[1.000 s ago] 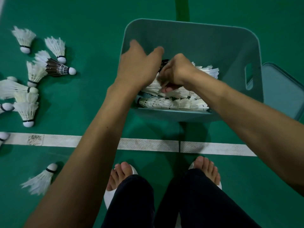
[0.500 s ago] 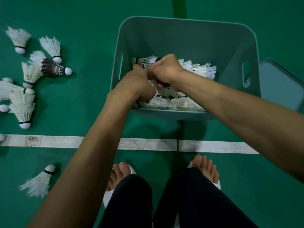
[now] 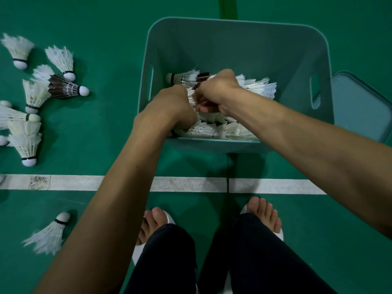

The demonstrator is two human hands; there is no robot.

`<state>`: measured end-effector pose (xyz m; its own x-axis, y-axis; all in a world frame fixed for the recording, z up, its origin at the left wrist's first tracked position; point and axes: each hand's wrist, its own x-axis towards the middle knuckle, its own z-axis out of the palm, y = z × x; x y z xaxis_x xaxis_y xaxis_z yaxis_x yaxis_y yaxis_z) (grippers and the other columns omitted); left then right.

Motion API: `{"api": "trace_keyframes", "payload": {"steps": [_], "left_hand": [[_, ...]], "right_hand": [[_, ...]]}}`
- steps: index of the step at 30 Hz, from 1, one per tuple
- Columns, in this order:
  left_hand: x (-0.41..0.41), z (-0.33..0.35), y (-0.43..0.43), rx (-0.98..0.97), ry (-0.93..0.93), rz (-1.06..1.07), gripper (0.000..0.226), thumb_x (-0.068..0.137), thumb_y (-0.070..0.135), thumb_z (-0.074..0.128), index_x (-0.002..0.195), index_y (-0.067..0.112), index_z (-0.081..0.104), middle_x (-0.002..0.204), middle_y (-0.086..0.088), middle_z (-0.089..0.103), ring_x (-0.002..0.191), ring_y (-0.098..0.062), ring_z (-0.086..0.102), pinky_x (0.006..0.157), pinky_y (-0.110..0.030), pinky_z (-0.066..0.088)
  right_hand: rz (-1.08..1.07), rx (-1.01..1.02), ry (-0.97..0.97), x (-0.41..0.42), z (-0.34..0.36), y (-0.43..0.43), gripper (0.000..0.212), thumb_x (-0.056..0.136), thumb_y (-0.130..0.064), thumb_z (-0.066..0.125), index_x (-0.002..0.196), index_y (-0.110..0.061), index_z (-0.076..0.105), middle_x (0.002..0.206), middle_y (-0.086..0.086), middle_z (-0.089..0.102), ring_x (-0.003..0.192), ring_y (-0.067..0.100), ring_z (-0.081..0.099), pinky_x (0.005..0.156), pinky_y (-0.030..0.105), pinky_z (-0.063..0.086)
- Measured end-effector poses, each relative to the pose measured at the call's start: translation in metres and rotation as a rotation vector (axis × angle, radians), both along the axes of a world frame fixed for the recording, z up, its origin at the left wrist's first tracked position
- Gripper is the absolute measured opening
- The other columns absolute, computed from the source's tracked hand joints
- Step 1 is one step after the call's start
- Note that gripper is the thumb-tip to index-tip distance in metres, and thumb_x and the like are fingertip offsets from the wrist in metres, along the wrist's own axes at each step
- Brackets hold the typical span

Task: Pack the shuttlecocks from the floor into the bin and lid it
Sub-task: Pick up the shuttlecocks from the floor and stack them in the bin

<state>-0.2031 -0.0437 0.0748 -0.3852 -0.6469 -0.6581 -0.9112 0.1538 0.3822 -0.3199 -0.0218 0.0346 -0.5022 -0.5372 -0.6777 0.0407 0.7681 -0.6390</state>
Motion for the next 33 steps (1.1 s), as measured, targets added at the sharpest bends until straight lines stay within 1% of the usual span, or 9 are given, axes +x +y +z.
{"api": "trace_keyframes", "payload": {"steps": [5,9,14,17,20,24,26,30,33], "left_hand": [[0.002,-0.004,-0.003,-0.002,0.035,0.002,0.042,0.084,0.007,0.065,0.123,0.015,0.053,0.112,-0.01,0.059,0.094,-0.031,0.065,0.079,-0.044,0.062],[0.003,-0.009,-0.002,0.004,0.02,-0.003,0.046,0.081,0.007,0.067,0.124,0.016,0.053,0.113,-0.01,0.06,0.092,-0.031,0.066,0.068,-0.035,0.055],[0.006,-0.011,-0.004,-0.014,0.06,0.016,0.042,0.081,0.004,0.071,0.118,0.017,0.055,0.111,-0.006,0.057,0.085,-0.026,0.064,0.054,-0.028,0.045],[0.01,-0.013,-0.004,-0.029,0.094,0.012,0.041,0.081,0.005,0.071,0.116,0.021,0.056,0.114,-0.005,0.056,0.086,-0.027,0.065,0.052,-0.026,0.042],[0.011,-0.013,-0.003,-0.036,0.111,0.007,0.04,0.083,0.005,0.071,0.116,0.02,0.056,0.116,-0.007,0.057,0.086,-0.028,0.064,0.054,-0.026,0.044],[0.011,-0.005,-0.003,-0.06,0.19,0.027,0.043,0.081,0.009,0.077,0.115,0.019,0.051,0.104,-0.005,0.054,0.076,-0.018,0.058,0.052,-0.028,0.045],[0.01,-0.003,-0.002,-0.078,0.23,0.026,0.056,0.077,0.007,0.081,0.12,0.02,0.047,0.105,-0.004,0.053,0.078,-0.016,0.056,0.052,-0.029,0.043],[0.012,-0.002,-0.001,-0.097,0.314,0.031,0.071,0.068,0.008,0.088,0.123,0.02,0.045,0.111,-0.005,0.058,0.092,-0.024,0.062,0.065,-0.035,0.053],[0.014,-0.007,-0.003,-0.228,0.26,0.018,0.047,0.071,0.005,0.081,0.109,0.016,0.056,0.107,-0.005,0.063,0.089,-0.025,0.063,0.076,-0.041,0.057]], "right_hand": [[-0.007,-0.027,-0.007,-0.003,0.008,0.0,0.011,0.077,0.01,0.075,0.076,0.005,0.065,0.051,0.017,0.067,0.044,0.026,0.07,0.045,0.025,0.052],[0.005,-0.005,0.012,0.001,0.005,-0.001,0.012,0.076,0.009,0.076,0.072,0.005,0.065,0.053,0.018,0.068,0.041,0.026,0.068,0.046,0.026,0.052],[0.063,-0.051,-0.006,-0.008,0.011,-0.002,0.015,0.078,0.005,0.081,0.08,0.008,0.066,0.071,0.023,0.073,0.056,0.034,0.075,0.055,0.036,0.062],[0.088,-0.082,0.033,-0.02,0.015,0.007,0.026,0.073,-0.006,0.09,0.08,0.004,0.067,0.067,0.018,0.074,0.048,0.026,0.071,0.046,0.027,0.053],[0.238,-0.122,0.14,-0.028,0.02,0.022,0.027,0.075,-0.021,0.091,0.082,0.0,0.075,0.07,0.01,0.077,0.043,0.012,0.056,0.041,0.023,0.04],[0.539,-0.159,-0.058,-0.031,0.037,0.043,0.024,0.081,-0.021,0.084,0.094,-0.002,0.079,0.087,0.008,0.079,0.054,0.01,0.057,0.046,0.022,0.038],[0.586,-0.185,-0.082,-0.028,0.039,0.048,0.018,0.081,-0.016,0.084,0.091,-0.002,0.079,0.08,0.007,0.076,0.055,0.011,0.056,0.047,0.023,0.038],[0.502,-0.163,0.062,-0.032,0.041,0.053,0.012,0.077,-0.012,0.088,0.072,-0.01,0.076,0.066,0.002,0.066,0.059,0.011,0.053,0.049,0.025,0.041],[0.271,-0.045,0.072,-0.051,0.045,0.058,0.011,0.079,-0.003,0.083,0.082,-0.002,0.073,0.068,0.004,0.069,0.059,0.014,0.061,0.051,0.026,0.055]]}}
